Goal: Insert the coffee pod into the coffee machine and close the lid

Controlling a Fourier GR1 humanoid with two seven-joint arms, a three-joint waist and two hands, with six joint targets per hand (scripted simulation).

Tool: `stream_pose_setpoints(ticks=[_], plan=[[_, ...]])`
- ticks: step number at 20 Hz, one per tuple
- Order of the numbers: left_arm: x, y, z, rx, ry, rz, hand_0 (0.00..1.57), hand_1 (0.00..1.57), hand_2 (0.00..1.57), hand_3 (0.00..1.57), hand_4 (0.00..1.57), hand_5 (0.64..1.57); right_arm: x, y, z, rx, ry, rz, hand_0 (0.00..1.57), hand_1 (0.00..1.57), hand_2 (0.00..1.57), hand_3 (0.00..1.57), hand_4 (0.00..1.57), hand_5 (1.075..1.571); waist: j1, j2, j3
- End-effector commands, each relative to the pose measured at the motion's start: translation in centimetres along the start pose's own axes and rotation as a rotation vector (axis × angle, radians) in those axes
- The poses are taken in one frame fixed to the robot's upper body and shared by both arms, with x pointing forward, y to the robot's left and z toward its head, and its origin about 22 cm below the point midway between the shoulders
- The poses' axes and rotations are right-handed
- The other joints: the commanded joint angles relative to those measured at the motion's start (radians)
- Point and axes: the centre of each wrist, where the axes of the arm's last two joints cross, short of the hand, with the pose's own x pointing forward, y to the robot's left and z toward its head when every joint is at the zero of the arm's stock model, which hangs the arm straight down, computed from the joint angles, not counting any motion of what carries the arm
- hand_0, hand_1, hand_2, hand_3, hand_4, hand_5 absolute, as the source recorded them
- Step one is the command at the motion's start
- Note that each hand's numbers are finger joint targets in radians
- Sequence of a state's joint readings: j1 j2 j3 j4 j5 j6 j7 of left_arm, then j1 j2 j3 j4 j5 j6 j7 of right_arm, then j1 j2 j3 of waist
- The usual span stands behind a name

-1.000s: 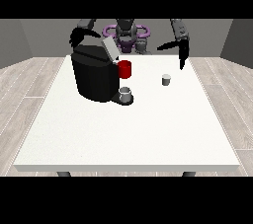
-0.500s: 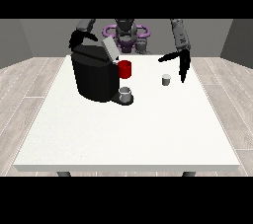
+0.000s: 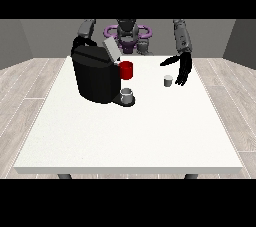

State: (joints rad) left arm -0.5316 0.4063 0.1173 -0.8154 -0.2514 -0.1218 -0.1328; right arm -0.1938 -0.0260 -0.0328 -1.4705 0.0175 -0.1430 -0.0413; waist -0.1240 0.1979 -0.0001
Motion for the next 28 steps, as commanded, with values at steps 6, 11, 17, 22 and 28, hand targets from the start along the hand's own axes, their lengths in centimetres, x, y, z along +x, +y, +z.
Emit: stream_pose_setpoints(ticks=[6,11,17,22,28], plan=[[-2.4,0.5,0.2,-0.009,0.082,-0.15,0.63,0.63,0.76,0.49,0.0,1.571,1.4,-0.9,-1.0,0.011,0.013,0.018,0.0,0.0,0.0,0.0,0.43,1.571,-0.034,0.0,-0.0002],[-4.7,0.3,1.1,0.02,0.063,-0.248,0.55,0.55,0.7,0.45,0.0,1.571,1.4,0.8,0.5,0.05,0.006,0.001,0.0,0.0,0.0,0.0,0.47,1.571,-0.068,0.027,-0.0007],[-1.8,-1.2,-0.9,0.073,-0.013,-0.317,0.72,0.72,0.86,0.65,0.23,1.571,0.0,1.2,-0.4,0.009,-0.008,0.021,0.0,0.0,0.0,0.0,0.53,1.571,-0.023,0.029,-0.0001],[-4.0,-1.0,-0.1,0.137,-0.007,-0.341,0.84,0.84,0.97,0.75,0.38,1.571,1.1,1.6,0.7,0.036,-0.01,-0.006,0.0,0.0,0.0,0.0,0.51,1.571,-0.063,0.04,-0.0005],[-1.2,1.4,-1.6,0.111,-0.015,-0.445,0.97,0.97,1.05,0.79,0.32,1.571,0.1,0.0,-0.8,0.001,-0.042,-0.035,0.0,0.0,0.0,0.0,0.52,1.571,-0.057,0.069,0.0001]])
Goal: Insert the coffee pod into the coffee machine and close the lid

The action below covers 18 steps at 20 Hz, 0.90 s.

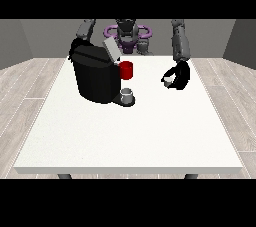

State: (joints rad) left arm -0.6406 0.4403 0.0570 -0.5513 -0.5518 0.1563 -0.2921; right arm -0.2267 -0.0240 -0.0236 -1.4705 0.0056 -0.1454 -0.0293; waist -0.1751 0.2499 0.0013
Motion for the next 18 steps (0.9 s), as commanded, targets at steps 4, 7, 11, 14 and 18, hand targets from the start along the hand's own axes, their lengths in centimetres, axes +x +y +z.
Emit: stream_pose_setpoints(ticks=[4,7,11,14,18], plan=[[-1.1,1.1,0.0,-0.013,-0.044,-0.059,1.23,1.23,1.36,1.31,0.47,1.571,1.6,-0.7,-1.0,-0.003,0.002,0.001,0.0,0.0,0.0,0.0,0.43,1.571,0.003,0.011,-0.002],[1.7,1.1,-1.5,-0.026,-0.105,-0.03,1.42,1.42,1.46,1.42,0.56,1.571,-1.1,0.0,0.3,-0.014,0.04,-0.001,0.0,0.0,0.0,0.0,0.42,1.571,0.006,-0.034,-0.0014],[2.8,2.6,-2.2,-0.07,-0.167,0.008,1.4,1.4,1.42,1.36,0.6,1.571,-3.0,0.5,2.0,-0.036,0.108,-0.026,0.0,0.0,0.0,0.0,0.44,1.571,0.007,-0.09,-0.0014],[5.6,2.1,-3.1,-0.122,-0.204,-0.016,1.32,1.32,1.38,1.35,0.58,1.571,-4.0,-1.2,1.3,-0.034,0.159,-0.012,0.0,0.0,0.0,0.0,0.5,1.571,0.031,-0.134,-0.001],[7.4,7.4,-4.6,-0.068,-0.257,-0.01,1.26,1.26,1.33,1.29,0.54,1.571,-3.6,-1.0,0.7,0.008,0.082,0.001,0.0,0.0,0.0,0.0,0.47,1.571,0.007,-0.096,-0.0012]])
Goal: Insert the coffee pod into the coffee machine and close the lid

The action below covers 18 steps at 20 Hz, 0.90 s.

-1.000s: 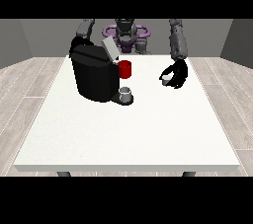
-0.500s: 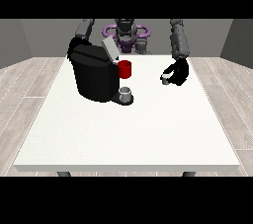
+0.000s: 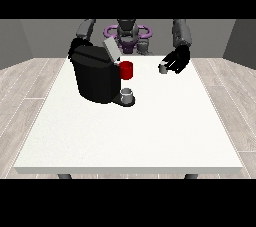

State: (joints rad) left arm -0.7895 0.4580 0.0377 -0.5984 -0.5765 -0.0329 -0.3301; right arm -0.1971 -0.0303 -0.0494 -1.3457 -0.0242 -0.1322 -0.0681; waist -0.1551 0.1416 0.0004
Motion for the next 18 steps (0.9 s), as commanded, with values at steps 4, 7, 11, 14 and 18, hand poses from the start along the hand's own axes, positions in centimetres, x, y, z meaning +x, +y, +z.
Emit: stream_pose_setpoints(ticks=[4,7,11,14,18], plan=[[5.2,3.2,-2.8,-0.008,-0.091,-0.016,1.25,1.25,1.33,1.29,0.57,1.571,-0.7,1.6,-1.0,-0.011,-0.023,-0.014,0.0,0.0,0.0,0.0,0.46,1.571,0.017,-0.004,0.0001],[5.5,2.9,-3.1,0.008,-0.056,-0.016,1.25,1.25,1.33,1.29,0.57,1.571,0.2,0.9,-1.1,0.028,0.007,-0.012,0.0,0.0,0.0,0.0,0.5,1.571,-0.017,-0.021,-0.0001],[7.1,3.3,-4.0,-0.018,-0.049,0.038,1.25,1.25,1.33,1.28,0.54,1.571,0.4,1.6,-0.8,0.062,0.01,-0.011,0.0,0.0,0.0,0.0,0.5,1.571,-0.05,-0.045,-0.0003],[8.8,6.4,-4.4,0.083,-0.101,-0.017,1.07,1.07,1.22,1.23,0.52,1.571,0.1,1.7,-0.9,0.064,-0.055,-0.023,0.0,0.0,0.0,0.0,0.5,1.571,-0.058,-0.001,-0.0002],[10.1,8.6,-5.0,0.13,-0.065,0.03,1.21,1.21,1.25,1.2,0.51,1.571,2.4,2.5,-1.6,0.081,-0.058,0.0,0.0,0.0,0.0,0.0,0.49,1.571,-0.108,0.01,-0.0005]])
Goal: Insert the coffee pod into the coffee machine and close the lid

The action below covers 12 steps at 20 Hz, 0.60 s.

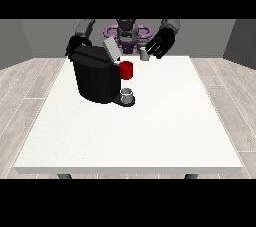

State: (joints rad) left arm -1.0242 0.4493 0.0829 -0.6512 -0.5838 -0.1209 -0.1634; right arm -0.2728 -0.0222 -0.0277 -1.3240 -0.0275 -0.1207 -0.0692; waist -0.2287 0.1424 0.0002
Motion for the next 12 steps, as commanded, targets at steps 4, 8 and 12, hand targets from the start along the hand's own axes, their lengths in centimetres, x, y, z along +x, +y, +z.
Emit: stream_pose_setpoints(ticks=[4,8,12], plan=[[2.0,3.3,-1.0,0.068,-0.024,0.003,1.28,1.28,1.33,1.27,0.48,1.571,2.6,1.4,-0.8,0.012,-0.033,-0.003,0.0,0.0,0.0,0.0,0.51,1.571,-0.054,0.048,-0.0002],[3.7,4.0,-1.6,0.068,-0.04,-0.024,1.28,1.28,1.33,1.27,0.52,1.571,3.9,1.1,-1.7,-0.001,-0.054,0.026,0.0,0.0,0.0,0.0,0.5,1.571,-0.059,0.057,-0.0002],[2.2,5.3,-1.1,0.126,-0.015,-0.035,1.26,1.26,1.3,1.24,0.49,1.571,3.3,1.6,-0.5,0.034,-0.122,0.027,0.0,0.0,0.0,0.0,0.52,1.571,-0.095,0.118,-0.0003]])
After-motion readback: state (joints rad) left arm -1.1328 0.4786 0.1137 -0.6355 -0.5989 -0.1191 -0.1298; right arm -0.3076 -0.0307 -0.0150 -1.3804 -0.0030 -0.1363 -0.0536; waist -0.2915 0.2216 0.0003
